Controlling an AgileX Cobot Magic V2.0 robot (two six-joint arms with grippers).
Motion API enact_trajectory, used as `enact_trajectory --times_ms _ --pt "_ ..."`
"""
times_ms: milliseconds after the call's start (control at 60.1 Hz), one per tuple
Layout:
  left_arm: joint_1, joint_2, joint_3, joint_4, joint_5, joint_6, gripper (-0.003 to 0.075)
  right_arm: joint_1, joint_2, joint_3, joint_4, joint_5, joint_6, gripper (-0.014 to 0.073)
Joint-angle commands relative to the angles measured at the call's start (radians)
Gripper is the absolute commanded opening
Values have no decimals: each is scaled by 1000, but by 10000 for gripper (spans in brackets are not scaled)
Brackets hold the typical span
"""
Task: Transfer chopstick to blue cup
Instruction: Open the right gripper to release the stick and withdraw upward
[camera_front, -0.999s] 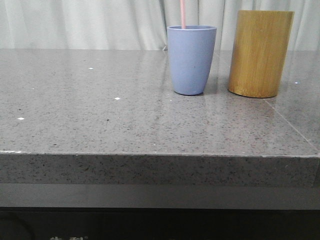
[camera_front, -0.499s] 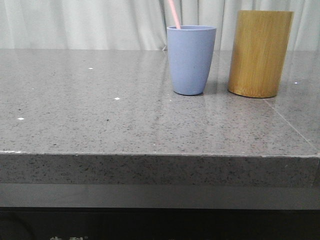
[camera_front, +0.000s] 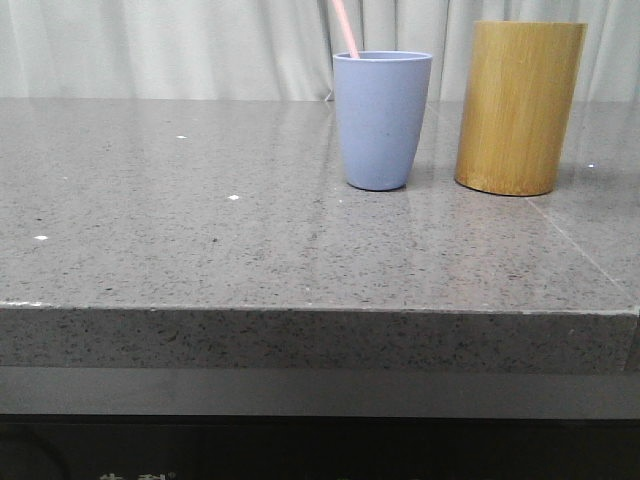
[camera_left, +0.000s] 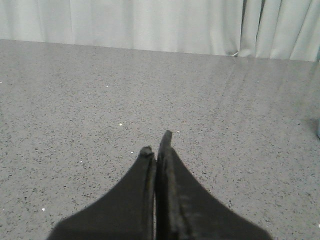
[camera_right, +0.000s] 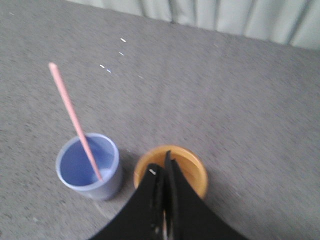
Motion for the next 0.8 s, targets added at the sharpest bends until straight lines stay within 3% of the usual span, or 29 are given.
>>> enact_trajectory --times_ms 0,216,566,783 --pt "2 11 -25 -11 -85 -7 -19 -50 -85 18 -23 -16 1 -68" --pt "2 11 -25 -11 -85 -7 -19 -120 -253 278 -38 -131 1 -68" --pt "2 11 -25 -11 -85 -7 -19 -120 -688 879 -38 -502 1 -68" --pt "2 11 -25 -11 -85 -7 -19 -119 -993 1167 -38 -634 1 -68"
